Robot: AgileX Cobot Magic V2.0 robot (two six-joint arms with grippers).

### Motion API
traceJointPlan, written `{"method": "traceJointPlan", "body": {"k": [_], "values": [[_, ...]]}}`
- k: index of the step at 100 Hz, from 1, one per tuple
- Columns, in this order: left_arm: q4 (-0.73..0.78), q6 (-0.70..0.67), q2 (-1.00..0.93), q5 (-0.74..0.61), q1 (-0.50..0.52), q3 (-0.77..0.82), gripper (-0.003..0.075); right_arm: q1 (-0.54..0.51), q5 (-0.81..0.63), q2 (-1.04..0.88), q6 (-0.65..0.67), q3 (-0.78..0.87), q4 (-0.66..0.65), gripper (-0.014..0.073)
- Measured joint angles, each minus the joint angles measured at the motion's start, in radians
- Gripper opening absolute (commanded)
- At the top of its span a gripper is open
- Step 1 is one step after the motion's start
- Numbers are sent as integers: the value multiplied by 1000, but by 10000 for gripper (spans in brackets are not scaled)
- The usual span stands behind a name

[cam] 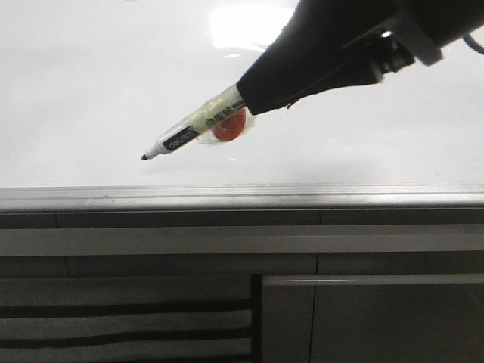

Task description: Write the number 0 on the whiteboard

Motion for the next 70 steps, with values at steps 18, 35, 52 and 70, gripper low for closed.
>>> {"method": "traceJointPlan", "body": {"k": [18,35,52,70], "values": [[-33,-6,-165,107,0,0,281,0,-23,94,-9,-66,-6,-76],[-37,-8,-243,176,0,1,281,0,-58,173,-18,-142,-25,-76],[-40,-8,-258,215,0,2,281,4,-90,209,-20,-194,-40,-76],[-42,-8,-259,219,0,4,281,-42,-148,141,-21,-212,-74,-76]]}}
